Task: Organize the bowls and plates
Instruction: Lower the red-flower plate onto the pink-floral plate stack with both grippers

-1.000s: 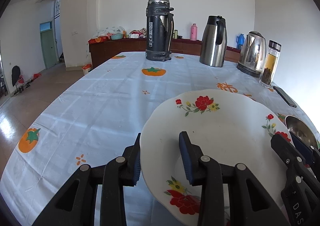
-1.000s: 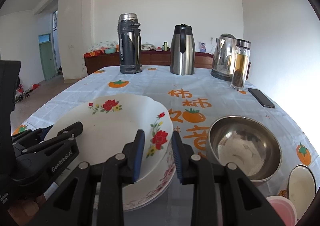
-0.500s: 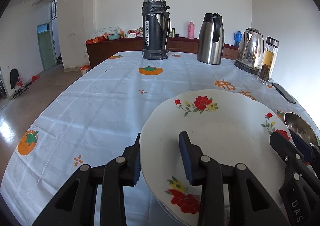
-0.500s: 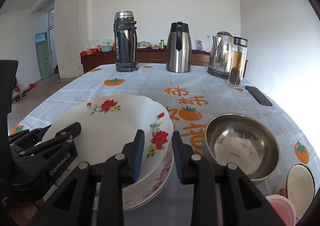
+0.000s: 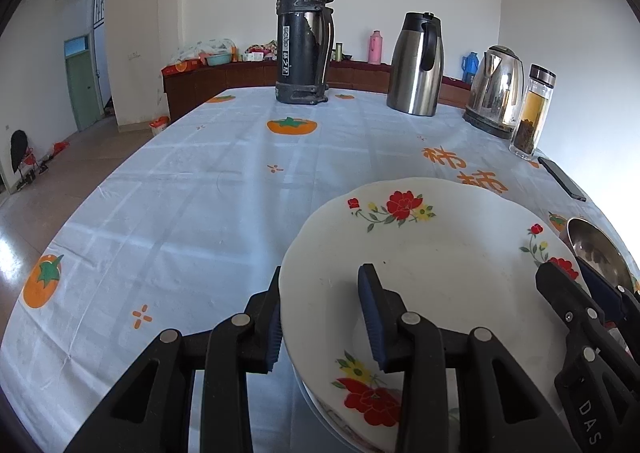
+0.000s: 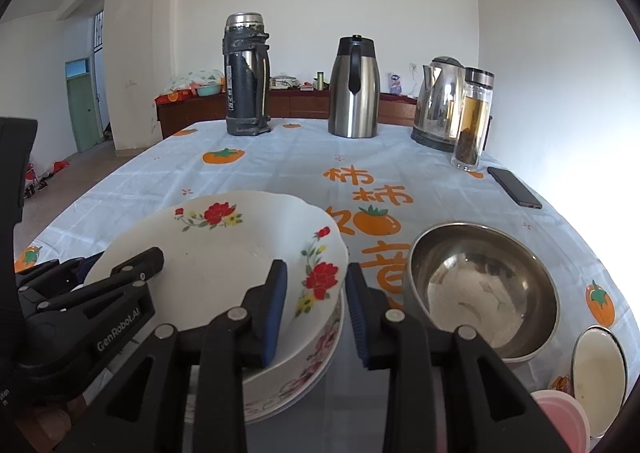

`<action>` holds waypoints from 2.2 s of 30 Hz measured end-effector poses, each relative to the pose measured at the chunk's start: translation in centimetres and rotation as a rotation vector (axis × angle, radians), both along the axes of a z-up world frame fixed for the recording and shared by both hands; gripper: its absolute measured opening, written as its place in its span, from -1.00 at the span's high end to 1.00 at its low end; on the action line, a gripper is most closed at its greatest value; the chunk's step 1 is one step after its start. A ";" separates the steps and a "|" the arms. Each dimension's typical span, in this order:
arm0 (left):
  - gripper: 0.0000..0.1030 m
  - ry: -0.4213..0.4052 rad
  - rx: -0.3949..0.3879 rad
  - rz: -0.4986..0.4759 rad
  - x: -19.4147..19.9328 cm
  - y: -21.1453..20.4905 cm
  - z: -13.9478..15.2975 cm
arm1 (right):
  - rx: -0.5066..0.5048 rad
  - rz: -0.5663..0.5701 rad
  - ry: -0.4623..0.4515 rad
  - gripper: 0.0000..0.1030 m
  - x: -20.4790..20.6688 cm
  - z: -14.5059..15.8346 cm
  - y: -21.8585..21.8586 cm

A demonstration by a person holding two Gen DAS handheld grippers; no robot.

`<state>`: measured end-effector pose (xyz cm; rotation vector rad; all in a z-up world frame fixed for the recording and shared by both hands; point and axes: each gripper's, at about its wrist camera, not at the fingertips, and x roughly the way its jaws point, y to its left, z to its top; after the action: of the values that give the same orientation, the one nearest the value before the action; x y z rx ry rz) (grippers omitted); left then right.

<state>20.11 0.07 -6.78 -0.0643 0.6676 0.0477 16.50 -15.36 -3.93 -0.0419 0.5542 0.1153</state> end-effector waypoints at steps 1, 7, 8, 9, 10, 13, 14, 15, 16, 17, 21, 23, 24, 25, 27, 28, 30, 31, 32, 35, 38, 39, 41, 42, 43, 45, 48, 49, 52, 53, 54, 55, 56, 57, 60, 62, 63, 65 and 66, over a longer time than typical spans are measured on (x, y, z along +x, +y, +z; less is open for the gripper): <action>0.27 0.002 -0.002 0.001 0.0 0.0 0.0 | -0.002 0.000 0.001 0.39 0.0 0.0 0.0; 0.27 0.014 -0.004 0.001 0.0 -0.1 -0.1 | -0.012 0.000 0.017 0.39 0.2 -0.2 0.1; 0.27 0.014 -0.003 0.000 0.1 -0.1 -0.1 | -0.013 -0.001 0.019 0.39 0.3 -0.2 0.1; 0.27 0.013 -0.002 0.000 0.1 -0.1 -0.1 | -0.015 -0.002 0.020 0.39 0.3 -0.2 0.1; 0.27 0.013 -0.002 -0.001 0.1 -0.1 -0.1 | -0.014 -0.002 0.019 0.39 0.4 -0.2 0.1; 0.27 0.018 -0.004 -0.004 0.2 0.0 -0.2 | -0.020 -0.004 0.024 0.39 0.5 -0.3 0.1; 0.27 0.021 -0.005 -0.005 0.2 0.0 -0.2 | -0.022 -0.004 0.027 0.39 0.5 -0.3 0.1; 0.27 0.026 -0.006 -0.004 0.3 0.0 -0.2 | -0.025 -0.005 0.030 0.39 0.6 -0.4 0.1; 0.27 0.027 -0.006 -0.004 0.3 0.1 -0.3 | -0.027 -0.005 0.033 0.39 0.6 -0.4 0.1; 0.27 0.028 -0.006 -0.004 0.3 0.1 -0.3 | -0.029 -0.005 0.035 0.39 0.7 -0.4 0.1; 0.27 0.030 0.000 -0.004 0.4 -0.1 -0.2 | -0.029 -0.006 0.041 0.39 0.7 -0.4 0.1; 0.27 0.030 0.000 -0.006 0.4 -0.1 -0.3 | -0.031 -0.006 0.040 0.39 0.7 -0.4 0.1; 0.27 0.030 0.000 -0.007 0.4 -0.1 -0.3 | -0.032 -0.006 0.040 0.39 0.7 -0.4 0.2; 0.27 0.031 0.003 -0.008 0.4 -0.1 -0.3 | -0.033 -0.006 0.040 0.39 0.7 -0.4 0.2; 0.25 0.033 0.003 -0.010 0.5 -0.2 -0.3 | -0.037 -0.007 0.044 0.39 0.8 -0.5 0.1; 0.25 0.034 0.005 -0.011 0.5 -0.2 -0.3 | -0.041 -0.007 0.047 0.39 0.8 -0.5 0.2; 0.25 0.033 0.002 -0.012 0.5 -0.2 -0.3 | -0.050 -0.007 0.050 0.39 0.8 -0.6 0.2; 0.25 0.033 -0.005 -0.013 0.5 -0.1 -0.3 | -0.053 -0.005 0.054 0.39 0.9 -0.6 0.3; 0.25 0.034 -0.009 -0.014 0.5 -0.1 -0.3 | -0.057 -0.004 0.056 0.39 0.9 -0.6 0.3; 0.25 0.047 -0.013 -0.015 0.5 -0.1 -0.5 | -0.065 -0.002 0.058 0.39 0.8 -0.7 0.4; 0.24 0.053 -0.018 -0.017 0.6 0.0 -0.6 | -0.072 -0.003 0.059 0.38 0.7 -0.7 0.5; 0.22 0.053 -0.018 -0.019 0.5 0.0 -0.6 | -0.072 -0.003 0.059 0.39 0.8 -0.7 0.5; 0.19 0.054 -0.017 -0.024 0.5 -0.1 -0.6 | -0.076 -0.003 0.063 0.39 0.8 -0.7 0.6; 0.18 0.053 -0.019 -0.026 0.5 -0.1 -0.6 | -0.078 -0.003 0.064 0.38 0.8 -0.7 0.6; 0.17 0.053 -0.021 -0.028 0.5 0.0 -0.6 | -0.079 -0.002 0.065 0.38 0.8 -0.7 0.6; 0.16 0.054 -0.028 -0.033 0.4 0.1 -0.6 | -0.081 0.000 0.066 0.38 0.7 -0.7 0.6; 0.16 0.053 -0.042 -0.038 0.3 0.3 -0.6 | -0.081 0.005 0.069 0.38 0.7 -0.7 0.6; 0.16 0.053 -0.048 -0.040 0.3 0.4 -0.6 | -0.081 0.007 0.070 0.38 0.7 -0.7 0.6; 0.16 0.056 -0.057 -0.045 0.2 0.5 -0.6 | -0.082 0.010 0.070 0.38 0.7 -0.7 0.6; 0.14 0.058 -0.062 -0.050 0.2 0.5 -0.6 | -0.082 0.012 0.072 0.37 0.6 -0.7 0.6; 0.11 0.060 -0.065 -0.054 0.2 0.5 -0.7 | -0.084 0.014 0.076 0.36 0.7 -0.7 0.6; 0.10 0.065 -0.064 -0.059 0.3 0.4 -0.7 | -0.088 0.017 0.082 0.33 0.8 -0.8 0.7; 0.07 0.072 -0.059 -0.062 0.3 0.3 -0.8 | -0.092 0.021 0.090 0.32 0.8 -0.8 0.8; 0.06 0.077 -0.054 -0.063 0.4 0.2 -0.8 | -0.094 0.022 0.097 0.32 0.9 -0.9 0.8; 0.06 0.080 -0.052 -0.064 0.4 0.2 -0.9 | -0.082 0.026 0.105 0.32 1.0 -1.0 0.6; 0.06 0.082 -0.052 -0.065 0.4 0.1 -0.9 | -0.084 0.025 0.107 0.32 1.0 -1.0 0.6; 0.06 0.082 -0.055 -0.066 0.4 0.2 -0.9 | -0.083 0.026 0.106 0.32 1.0 -1.0 0.6; 0.06 0.080 -0.060 -0.068 0.4 0.2 -0.8 | -0.085 0.026 0.101 0.32 1.0 -1.0 0.7; 0.05 0.077 -0.062 -0.068 0.3 0.3 -0.8 | -0.086 0.026 0.097 0.32 0.9 -0.9 0.7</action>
<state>20.42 0.39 -7.60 -0.1003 0.7479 -0.0359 17.41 -14.68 -4.88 -0.1279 0.6554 0.1194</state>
